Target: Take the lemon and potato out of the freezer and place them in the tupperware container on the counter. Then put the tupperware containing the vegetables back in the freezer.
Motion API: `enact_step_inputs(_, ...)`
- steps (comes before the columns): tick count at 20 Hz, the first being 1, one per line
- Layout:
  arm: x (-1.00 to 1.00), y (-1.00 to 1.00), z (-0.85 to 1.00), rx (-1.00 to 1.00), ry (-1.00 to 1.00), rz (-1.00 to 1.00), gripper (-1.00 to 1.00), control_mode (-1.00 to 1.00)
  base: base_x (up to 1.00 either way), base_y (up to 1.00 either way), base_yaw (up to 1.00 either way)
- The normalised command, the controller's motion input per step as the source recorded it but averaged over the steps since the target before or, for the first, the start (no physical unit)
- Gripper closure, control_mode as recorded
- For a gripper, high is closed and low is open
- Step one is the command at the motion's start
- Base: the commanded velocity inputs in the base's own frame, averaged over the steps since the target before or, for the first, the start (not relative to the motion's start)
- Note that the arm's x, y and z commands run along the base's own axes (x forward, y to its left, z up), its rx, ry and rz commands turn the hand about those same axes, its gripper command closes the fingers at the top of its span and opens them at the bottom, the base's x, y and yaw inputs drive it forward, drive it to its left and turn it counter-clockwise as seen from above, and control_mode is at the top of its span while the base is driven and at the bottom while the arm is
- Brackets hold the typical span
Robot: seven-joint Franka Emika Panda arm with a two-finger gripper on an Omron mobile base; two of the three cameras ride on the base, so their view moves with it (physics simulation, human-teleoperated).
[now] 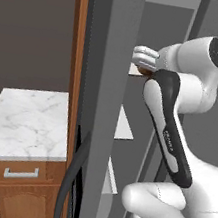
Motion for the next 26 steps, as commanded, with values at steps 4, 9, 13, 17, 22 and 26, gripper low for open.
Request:
enact_step_inputs(4, -1.00, -0.12, 0.15, 0.00, 0.00, -0.03, 1.00, -1.00, 0.00, 0.00, 0.00)
enact_step_inputs(9, -1.00, -0.26, 0.02, -0.05, 0.00, -0.01, 1.00, -1.00, 0.00, 0.00, 0.00)
enact_step_inputs(13, -0.88, -0.41, 0.00, -0.07, 0.04, 0.00, 1.00, -1.00, 0.00, 0.00, 0.00)
enact_step_inputs(17, -0.62, -0.38, 0.00, -0.08, 0.10, 0.00, 1.00, -1.00, 0.00, 0.00, 0.00)
enact_step_inputs(22, -0.34, -0.31, -0.11, -0.09, 0.18, -0.01, 1.00, -1.00, 0.00, 0.00, 0.00)
enact_step_inputs(26, -0.04, -0.21, -0.26, -0.08, 0.22, 0.00, 1.00, -1.00, 0.00, 0.00, 0.00)
